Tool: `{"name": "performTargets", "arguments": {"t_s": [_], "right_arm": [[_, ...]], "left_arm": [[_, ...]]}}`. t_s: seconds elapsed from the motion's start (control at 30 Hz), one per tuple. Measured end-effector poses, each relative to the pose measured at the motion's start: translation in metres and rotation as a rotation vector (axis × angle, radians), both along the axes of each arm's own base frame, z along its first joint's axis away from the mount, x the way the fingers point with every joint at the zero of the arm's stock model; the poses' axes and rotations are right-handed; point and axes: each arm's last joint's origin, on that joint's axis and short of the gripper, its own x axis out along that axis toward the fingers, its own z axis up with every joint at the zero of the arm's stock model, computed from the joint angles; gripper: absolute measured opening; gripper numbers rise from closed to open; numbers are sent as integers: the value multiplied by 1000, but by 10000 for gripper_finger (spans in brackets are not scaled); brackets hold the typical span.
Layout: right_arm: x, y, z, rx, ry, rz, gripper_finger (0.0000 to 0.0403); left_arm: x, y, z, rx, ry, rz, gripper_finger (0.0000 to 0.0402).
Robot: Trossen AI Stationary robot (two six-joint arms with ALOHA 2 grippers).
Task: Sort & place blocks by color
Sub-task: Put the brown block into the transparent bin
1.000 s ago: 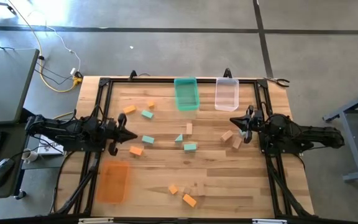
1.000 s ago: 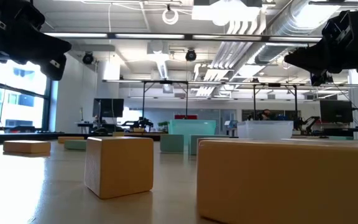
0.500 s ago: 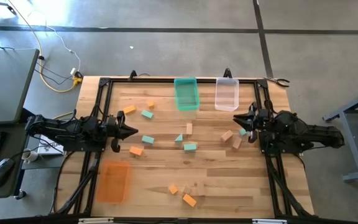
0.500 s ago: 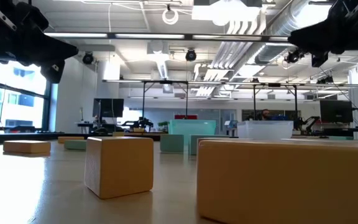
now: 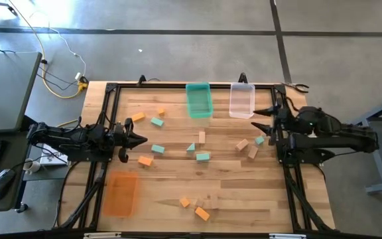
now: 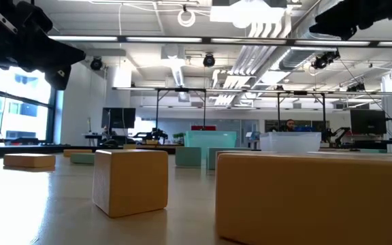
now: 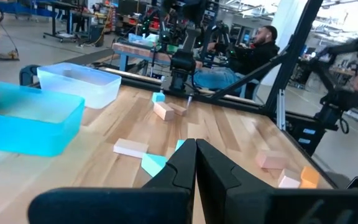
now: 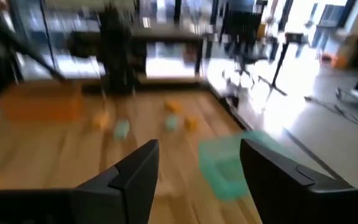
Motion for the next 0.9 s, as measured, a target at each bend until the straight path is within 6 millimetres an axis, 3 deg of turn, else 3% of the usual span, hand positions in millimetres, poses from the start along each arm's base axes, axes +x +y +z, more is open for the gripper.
{"name": "performTargets", "arguments": {"t_s": [0.2, 0.33, 0.53, 0.9], "right_arm": [[21, -1, 13, 23, 315, 9, 216], [36, -2, 11, 52, 466, 41, 216], [56, -2, -8, 98, 692, 77, 216], [98, 6, -49, 109, 952, 185, 215]], "left_arm": [[0, 0, 0, 18, 2, -4, 0], [0, 0, 0, 18, 3, -5, 0], [0, 0, 0, 18, 3, -7, 0], [0, 0, 0, 18, 3, -7, 0]]}}
